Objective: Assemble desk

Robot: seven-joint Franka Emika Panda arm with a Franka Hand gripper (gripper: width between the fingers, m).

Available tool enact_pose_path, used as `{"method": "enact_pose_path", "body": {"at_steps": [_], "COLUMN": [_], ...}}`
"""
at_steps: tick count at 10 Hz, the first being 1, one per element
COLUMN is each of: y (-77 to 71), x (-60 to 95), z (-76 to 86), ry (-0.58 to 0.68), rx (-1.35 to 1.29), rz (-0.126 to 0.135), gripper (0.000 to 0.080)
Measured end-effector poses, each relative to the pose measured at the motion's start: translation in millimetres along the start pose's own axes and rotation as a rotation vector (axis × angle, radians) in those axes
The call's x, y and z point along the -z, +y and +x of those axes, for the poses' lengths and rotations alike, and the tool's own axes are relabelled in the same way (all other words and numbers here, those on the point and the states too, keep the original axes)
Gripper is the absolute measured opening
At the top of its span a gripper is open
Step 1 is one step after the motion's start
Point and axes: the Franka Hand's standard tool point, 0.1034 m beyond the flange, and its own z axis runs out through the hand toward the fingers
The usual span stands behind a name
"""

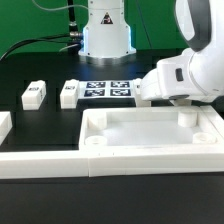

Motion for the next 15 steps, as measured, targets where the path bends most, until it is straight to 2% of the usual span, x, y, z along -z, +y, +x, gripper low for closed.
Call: {"method": "enact_pose_path", "body": {"at_steps": [1, 2, 3, 4, 5, 6, 7, 9, 10, 11, 12, 13, 14, 15], "y": [0.2, 3.9, 9.0, 13.3, 15.4, 14.3, 12.8, 12.2, 13.4, 24.5, 37.2, 45.9, 45.7, 45.8], "x": [3.7, 23.3, 51.9, 71.7, 80.6, 81.4, 86.4, 90.2, 98.3, 127.6, 159.4, 182.2, 179.3, 183.3], "z": [-1.1, -13.8, -28.6, -41.7, -53.6, -49.2, -39.1, -40.0, -38.8, -53.9, -66.3, -72.1, -77.6, -70.0], "ry": [0.006, 0.005, 0.05, 0.096, 0.098, 0.109, 0.19, 0.342, 0.42, 0.475, 0.54, 0.625, 0.632, 0.717], "rx": [0.001, 0.032, 0.05, 0.054, 0.053, 0.056, 0.055, 0.05, 0.059, 0.089, 0.101, 0.091, 0.074, 0.073], "rz": [0.0, 0.005, 0.019, 0.02, 0.016, 0.017, 0.022, 0.021, 0.022, 0.021, 0.035, 0.048, 0.069, 0.065], "gripper": [0.0287, 0.0287, 0.0288, 0.0288, 0.0288, 0.0288, 0.0288, 0.0288, 0.0288, 0.0288, 0.0288, 0.0288, 0.0288, 0.0288]}}
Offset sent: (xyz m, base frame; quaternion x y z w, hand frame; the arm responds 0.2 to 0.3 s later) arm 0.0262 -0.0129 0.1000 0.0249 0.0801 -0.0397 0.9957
